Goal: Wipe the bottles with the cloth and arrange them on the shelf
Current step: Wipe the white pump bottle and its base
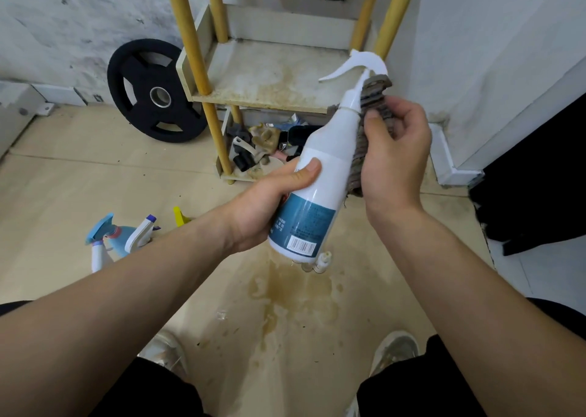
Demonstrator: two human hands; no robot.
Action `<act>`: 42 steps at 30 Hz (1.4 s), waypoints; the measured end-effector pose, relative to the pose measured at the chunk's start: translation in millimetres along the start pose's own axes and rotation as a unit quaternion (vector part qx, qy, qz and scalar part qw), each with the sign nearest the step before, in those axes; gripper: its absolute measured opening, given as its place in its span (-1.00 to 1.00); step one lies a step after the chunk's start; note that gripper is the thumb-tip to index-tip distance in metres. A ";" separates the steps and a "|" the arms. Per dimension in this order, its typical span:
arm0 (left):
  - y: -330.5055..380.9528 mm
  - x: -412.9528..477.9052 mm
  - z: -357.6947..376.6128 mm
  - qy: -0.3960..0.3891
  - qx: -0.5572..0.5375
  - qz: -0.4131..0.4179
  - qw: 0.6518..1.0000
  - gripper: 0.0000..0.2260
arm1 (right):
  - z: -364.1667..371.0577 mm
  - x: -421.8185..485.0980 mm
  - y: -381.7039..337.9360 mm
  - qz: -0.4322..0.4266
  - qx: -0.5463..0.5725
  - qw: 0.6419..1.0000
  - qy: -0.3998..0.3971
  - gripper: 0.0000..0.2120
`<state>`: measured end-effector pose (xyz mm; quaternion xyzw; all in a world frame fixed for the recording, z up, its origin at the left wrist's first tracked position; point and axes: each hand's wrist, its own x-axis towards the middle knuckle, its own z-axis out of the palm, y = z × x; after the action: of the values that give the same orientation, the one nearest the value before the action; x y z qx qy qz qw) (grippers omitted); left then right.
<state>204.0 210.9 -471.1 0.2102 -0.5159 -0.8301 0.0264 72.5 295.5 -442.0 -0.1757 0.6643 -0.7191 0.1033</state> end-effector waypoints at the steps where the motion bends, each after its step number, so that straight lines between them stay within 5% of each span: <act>1: -0.6 0.5 0.1 0.000 0.002 -0.003 1.000 -0.57 | 0.0 -0.5 -1.1 -0.017 -0.007 1.000 0.002 -0.86; 9: 6.0 2.3 -9.2 0.021 0.007 0.010 1.000 -0.55 | -2.8 -20.3 3.7 -0.082 -0.051 0.993 -0.062 -0.86; 16: 15.6 -3.7 -20.9 0.068 -0.027 0.003 0.997 -0.53 | -7.8 -25.9 16.9 -0.035 -0.172 0.977 -0.120 -0.78; 21: 10.2 -1.0 -13.1 0.046 0.022 0.000 0.999 -0.52 | -6.1 -3.5 3.8 -0.026 -0.061 0.998 -0.013 -0.90; 32: 1.9 1.4 -4.4 0.193 0.113 0.102 0.969 -0.63 | 4.6 -46.9 34.3 0.068 -0.031 0.987 -0.140 -0.81; 35: 7.2 0.7 1.9 0.199 0.123 0.103 0.967 -0.76 | 5.6 -41.9 34.8 0.113 0.003 0.988 -0.109 -0.81; 42: 3.9 -4.7 -2.9 0.157 0.028 0.056 0.986 -0.68 | 7.9 -25.5 27.5 0.229 0.148 0.959 -0.075 -0.81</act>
<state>208.8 207.9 -467.3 0.3097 -0.5394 -0.7690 0.1477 96.6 295.4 -471.8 -0.0548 0.5636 -0.7509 0.3398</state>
